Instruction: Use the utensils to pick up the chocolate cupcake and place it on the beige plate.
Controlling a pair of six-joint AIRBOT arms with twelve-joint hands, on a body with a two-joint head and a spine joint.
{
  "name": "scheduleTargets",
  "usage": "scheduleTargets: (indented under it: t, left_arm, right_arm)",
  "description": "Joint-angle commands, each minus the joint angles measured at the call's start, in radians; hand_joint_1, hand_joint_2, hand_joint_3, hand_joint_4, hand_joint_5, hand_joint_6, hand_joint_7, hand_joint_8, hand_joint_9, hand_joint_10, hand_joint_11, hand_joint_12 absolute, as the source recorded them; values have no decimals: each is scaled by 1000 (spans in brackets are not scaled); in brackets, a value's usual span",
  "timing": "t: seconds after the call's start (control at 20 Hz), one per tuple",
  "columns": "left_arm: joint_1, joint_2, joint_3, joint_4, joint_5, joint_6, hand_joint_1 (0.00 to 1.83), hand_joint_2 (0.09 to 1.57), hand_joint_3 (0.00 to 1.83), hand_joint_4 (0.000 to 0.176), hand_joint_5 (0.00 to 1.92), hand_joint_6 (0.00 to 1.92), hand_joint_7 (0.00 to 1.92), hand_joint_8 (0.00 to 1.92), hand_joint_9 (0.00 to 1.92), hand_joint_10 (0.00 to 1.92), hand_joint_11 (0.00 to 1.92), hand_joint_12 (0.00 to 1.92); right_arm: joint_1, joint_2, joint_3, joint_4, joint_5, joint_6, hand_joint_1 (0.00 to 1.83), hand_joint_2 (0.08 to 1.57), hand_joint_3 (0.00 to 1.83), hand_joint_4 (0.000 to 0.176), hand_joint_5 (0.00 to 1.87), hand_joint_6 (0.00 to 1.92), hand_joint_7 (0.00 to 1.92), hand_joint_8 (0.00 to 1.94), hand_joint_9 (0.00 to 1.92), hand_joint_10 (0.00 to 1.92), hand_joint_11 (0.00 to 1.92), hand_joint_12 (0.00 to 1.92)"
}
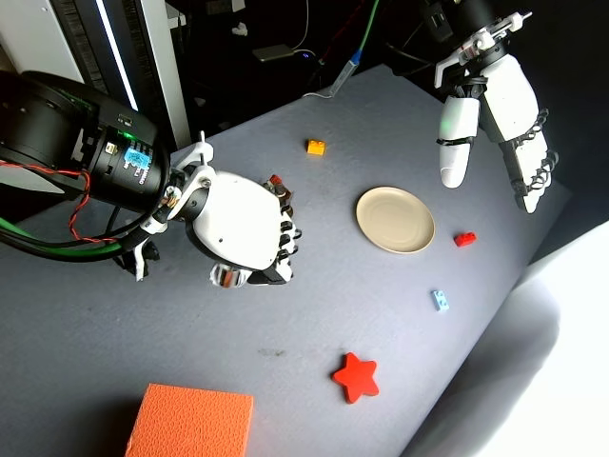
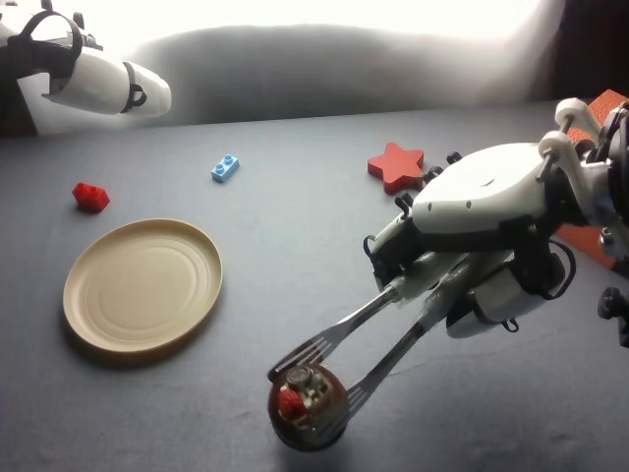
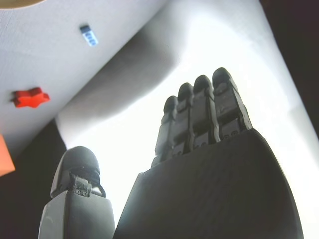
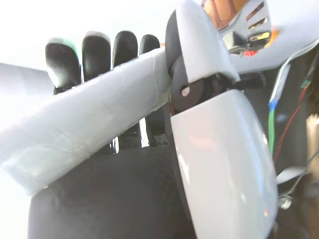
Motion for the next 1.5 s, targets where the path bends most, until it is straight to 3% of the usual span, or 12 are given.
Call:
scheduleTargets:
  t: [0.0, 0.35, 0.6, 0.7, 0.85, 0.9, 0.95, 1.0, 1.15, 1.2, 1.35, 1.45]
  left_arm:
    - [-14, 8, 2, 61, -24, 1, 101, 1144, 0, 0, 70, 2, 99, 5, 78, 6, 0, 0]
    - [-14, 7, 5, 61, -24, 1, 108, 1140, 0, 0, 68, 1, 93, 1, 53, 1, 1, 1]
    - [-15, 7, 2, 59, -24, 1, 101, 1138, 0, 0, 64, 0, 86, 0, 53, 0, 12, 7]
    - [-15, 7, 2, 59, -24, 1, 105, 1135, 0, 0, 73, 3, 100, 5, 62, 4, 16, 10]
    - [-15, 4, 4, 59, -24, 1, 114, 1137, 0, 0, 45, 0, 68, 0, 39, 0, 0, 0]
    - [-15, 1, 7, 59, -24, 1, 112, 1138, 0, 0, 41, 0, 56, 0, 27, 0, 0, 0]
    - [-15, -1, 9, 59, -24, 1, 112, 1138, 0, 0, 41, 0, 56, 0, 27, 0, 0, 0]
    - [-15, -2, 11, 58, -24, 1, 136, 1137, 0, 0, 42, 1, 53, 0, 20, 0, 0, 0]
    - [-16, -6, 14, 55, -24, 1, 159, 1132, 0, 0, 51, 4, 57, 2, 22, 3, 7, 3]
    - [-16, -6, 14, 53, -24, 1, 164, 1134, 0, 0, 47, 2, 49, 0, 17, 0, 6, 3]
    - [-17, -9, 14, 53, -24, 1, 147, 1145, 3, 0, 37, 1, 47, 1, 12, 0, 7, 4]
    - [-17, -10, 14, 53, -24, 1, 142, 1142, 1, 0, 62, 9, 71, 9, 27, 5, 29, 15]
  right_arm:
    - [23, 1, 1, 28, 65, 20, 1483, 1235, 0, 0, 709, 1107, 689, 1561, 693, 1516, 550, 1826]
    - [81, -63, 104, 29, 14, 203, 1476, 1251, 2, 0, 687, 1178, 612, 1640, 636, 1528, 585, 1864]
    - [102, -166, 221, 31, 38, 243, 1475, 1227, 0, 0, 721, 1210, 711, 1455, 699, 1436, 562, 1861]
    - [93, -233, 308, 31, 38, 270, 1354, 1216, 0, 0, 759, 1125, 781, 1410, 731, 1574, 542, 1794]
    - [88, -311, 405, 30, 26, 270, 1341, 1247, 5, 0, 730, 1126, 714, 1534, 663, 1696, 461, 1914]
    - [90, -332, 430, 30, 20, 270, 1345, 1231, 0, 0, 691, 1303, 774, 1366, 710, 1573, 496, 1824]
    - [92, -346, 448, 30, 23, 270, 1345, 1231, 0, 0, 691, 1303, 774, 1366, 710, 1573, 496, 1824]
    - [98, -366, 474, 30, 24, 268, 1350, 1222, 0, 0, 746, 1122, 778, 1427, 721, 1599, 528, 1832]
    - [103, -428, 545, 30, 28, 270, 1347, 1223, 0, 0, 701, 1192, 792, 1396, 730, 1586, 455, 1827]
    - [102, -442, 559, 32, 30, 271, 1340, 1240, 0, 0, 740, 1186, 726, 1500, 653, 1599, 395, 1839]
    - [97, -483, 591, 34, 52, 269, 1345, 1232, 0, 0, 728, 1199, 754, 1461, 693, 1574, 567, 1753]
    - [93, -518, 623, 38, 80, 272, 1340, 1248, 0, 0, 707, 1178, 732, 1511, 653, 1631, 499, 1821]
